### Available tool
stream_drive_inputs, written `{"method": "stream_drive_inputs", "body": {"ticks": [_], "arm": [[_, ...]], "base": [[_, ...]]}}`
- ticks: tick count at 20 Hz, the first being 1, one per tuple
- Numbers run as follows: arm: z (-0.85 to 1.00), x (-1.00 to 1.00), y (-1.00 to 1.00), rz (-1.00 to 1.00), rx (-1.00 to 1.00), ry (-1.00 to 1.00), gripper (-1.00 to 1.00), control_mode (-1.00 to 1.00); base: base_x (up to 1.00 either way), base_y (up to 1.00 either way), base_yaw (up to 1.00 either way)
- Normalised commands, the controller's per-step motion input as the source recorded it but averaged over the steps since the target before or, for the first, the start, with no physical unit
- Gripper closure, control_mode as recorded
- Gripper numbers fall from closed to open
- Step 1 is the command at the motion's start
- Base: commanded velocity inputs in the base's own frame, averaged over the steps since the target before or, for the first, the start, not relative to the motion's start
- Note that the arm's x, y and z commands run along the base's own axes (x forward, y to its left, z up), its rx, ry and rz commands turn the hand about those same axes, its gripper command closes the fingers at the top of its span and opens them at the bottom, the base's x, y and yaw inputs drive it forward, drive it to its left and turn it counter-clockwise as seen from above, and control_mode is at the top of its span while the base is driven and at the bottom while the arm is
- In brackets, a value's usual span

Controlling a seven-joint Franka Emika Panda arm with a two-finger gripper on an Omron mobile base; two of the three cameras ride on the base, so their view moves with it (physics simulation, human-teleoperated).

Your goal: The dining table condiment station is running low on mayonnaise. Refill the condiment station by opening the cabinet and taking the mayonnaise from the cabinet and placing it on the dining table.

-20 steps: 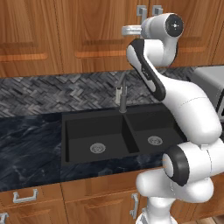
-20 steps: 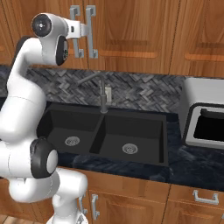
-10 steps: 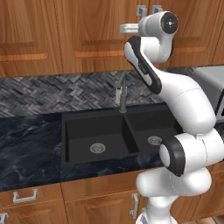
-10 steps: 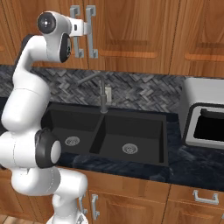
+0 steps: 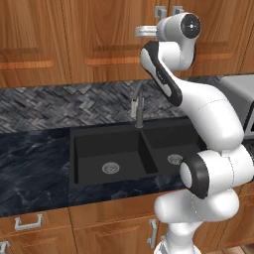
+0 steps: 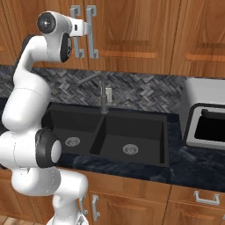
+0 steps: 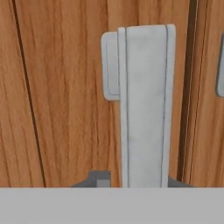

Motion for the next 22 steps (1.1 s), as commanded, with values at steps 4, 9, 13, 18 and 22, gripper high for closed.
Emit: {"method": "stream_drive_inputs", "body": {"ticks": [4, 9, 13, 18, 22], "arm": [[-0.01, 0.13, 0.00, 0.00, 0.00, 0.00, 1.00, -1.00], [-0.10, 0.04, 0.00, 0.00, 0.00, 0.01, 1.00, -1.00], [-0.04, -0.10, 0.07, 0.00, 0.00, 0.00, 1.00, -1.00], [0.00, -0.64, 0.40, 0.01, 0.00, -0.16, 1.00, -1.00], [0.00, -0.79, 0.59, 0.02, 0.00, -0.17, 1.00, -1.00]], "base": [[0.00, 0.00, 0.00], [0.00, 0.00, 0.00], [0.00, 0.00, 0.00], [0.00, 0.00, 0.00], [0.00, 0.00, 0.00]]}}
